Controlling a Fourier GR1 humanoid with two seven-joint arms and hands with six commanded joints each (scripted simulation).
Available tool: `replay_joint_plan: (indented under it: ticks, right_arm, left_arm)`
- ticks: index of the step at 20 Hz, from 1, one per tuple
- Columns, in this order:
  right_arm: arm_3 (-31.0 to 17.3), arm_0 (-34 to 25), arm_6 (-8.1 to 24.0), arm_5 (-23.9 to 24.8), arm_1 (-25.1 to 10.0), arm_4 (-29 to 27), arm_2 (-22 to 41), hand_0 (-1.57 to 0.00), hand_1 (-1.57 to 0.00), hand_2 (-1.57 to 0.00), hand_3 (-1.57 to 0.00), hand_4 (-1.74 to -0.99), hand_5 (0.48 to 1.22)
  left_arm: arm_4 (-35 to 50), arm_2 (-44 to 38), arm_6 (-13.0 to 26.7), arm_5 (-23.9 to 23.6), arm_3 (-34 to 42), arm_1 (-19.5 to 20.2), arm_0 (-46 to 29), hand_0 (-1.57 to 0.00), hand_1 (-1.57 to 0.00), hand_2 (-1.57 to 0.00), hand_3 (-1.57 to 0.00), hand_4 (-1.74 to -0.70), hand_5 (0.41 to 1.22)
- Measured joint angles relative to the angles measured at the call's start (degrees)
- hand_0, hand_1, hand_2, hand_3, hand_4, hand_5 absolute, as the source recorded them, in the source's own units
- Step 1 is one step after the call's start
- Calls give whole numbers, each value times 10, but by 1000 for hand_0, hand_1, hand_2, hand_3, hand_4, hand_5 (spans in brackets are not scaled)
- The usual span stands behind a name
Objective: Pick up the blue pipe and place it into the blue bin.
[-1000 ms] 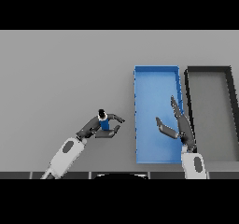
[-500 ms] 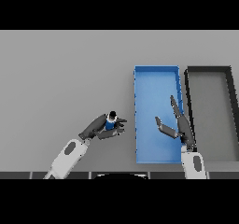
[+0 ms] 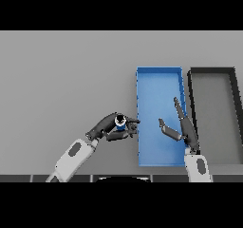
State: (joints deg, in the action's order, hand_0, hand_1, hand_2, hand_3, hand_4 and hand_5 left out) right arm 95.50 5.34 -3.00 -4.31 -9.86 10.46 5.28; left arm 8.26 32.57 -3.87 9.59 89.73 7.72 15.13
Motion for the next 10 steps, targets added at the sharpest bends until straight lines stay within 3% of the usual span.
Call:
replay_joint_plan:
  ticks: [5, 10]
  right_arm:
    - [-16, -13, -11, -17, -3, -14, -2, 1, 1, 1, 1, -1269, 688]
    - [-21, -21, -10, -27, -11, -22, -7, 1, 1, 1, 1, -1243, 687]
  left_arm:
    - [2, 3, 38, 2, 15, 2, 10, -1567, -1568, -1568, -1440, -1728, 1219]
    - [-11, 11, 36, 1, 12, 0, 4, -1570, -1570, -1570, -1442, -1730, 1220]
